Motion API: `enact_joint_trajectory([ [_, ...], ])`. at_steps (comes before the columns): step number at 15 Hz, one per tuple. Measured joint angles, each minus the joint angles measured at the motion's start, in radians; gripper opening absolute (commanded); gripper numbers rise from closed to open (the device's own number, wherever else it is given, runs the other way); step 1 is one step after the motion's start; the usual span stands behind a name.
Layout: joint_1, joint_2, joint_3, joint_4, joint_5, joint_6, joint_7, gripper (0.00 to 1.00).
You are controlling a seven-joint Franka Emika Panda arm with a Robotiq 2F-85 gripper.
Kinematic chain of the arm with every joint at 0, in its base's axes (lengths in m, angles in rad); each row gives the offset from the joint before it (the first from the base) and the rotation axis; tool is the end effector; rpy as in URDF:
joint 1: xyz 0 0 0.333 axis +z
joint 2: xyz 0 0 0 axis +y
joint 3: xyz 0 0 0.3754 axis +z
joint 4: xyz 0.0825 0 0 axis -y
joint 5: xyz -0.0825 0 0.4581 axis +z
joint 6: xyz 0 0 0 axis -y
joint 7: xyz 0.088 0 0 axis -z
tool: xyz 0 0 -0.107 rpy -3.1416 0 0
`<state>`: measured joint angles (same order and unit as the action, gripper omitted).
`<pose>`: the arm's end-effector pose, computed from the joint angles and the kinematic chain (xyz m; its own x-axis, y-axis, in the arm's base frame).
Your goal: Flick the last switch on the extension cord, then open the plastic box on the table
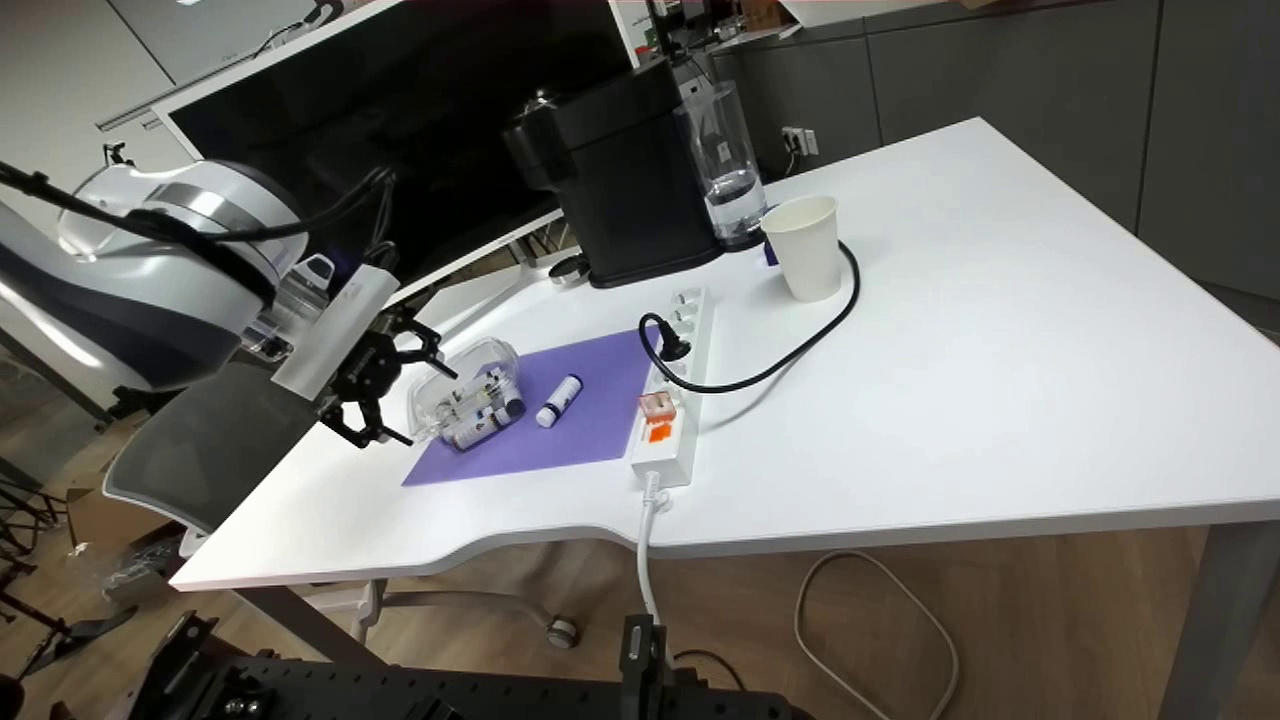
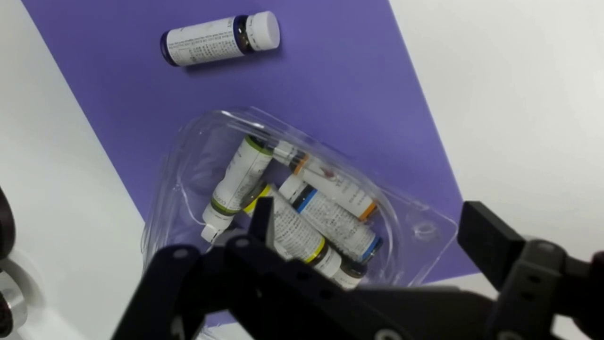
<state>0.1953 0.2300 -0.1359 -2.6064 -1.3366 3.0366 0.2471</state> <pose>0.4290 0.0961 0.1613 0.4144 0.9100 0.0155 0.8642 -0.3988 0.3067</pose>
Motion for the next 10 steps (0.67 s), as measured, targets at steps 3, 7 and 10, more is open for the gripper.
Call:
enact_joint_trajectory([
  [3, 0.008, 0.031, -0.003, 0.019, -0.042, 0.0, 0.054, 1.0],
  [7, 0.018, 0.068, -0.003, 0.041, -0.079, 0.0, 0.109, 1.0],
  [10, 0.022, 0.081, -0.003, 0.056, -0.101, 0.0, 0.142, 1.0],
])
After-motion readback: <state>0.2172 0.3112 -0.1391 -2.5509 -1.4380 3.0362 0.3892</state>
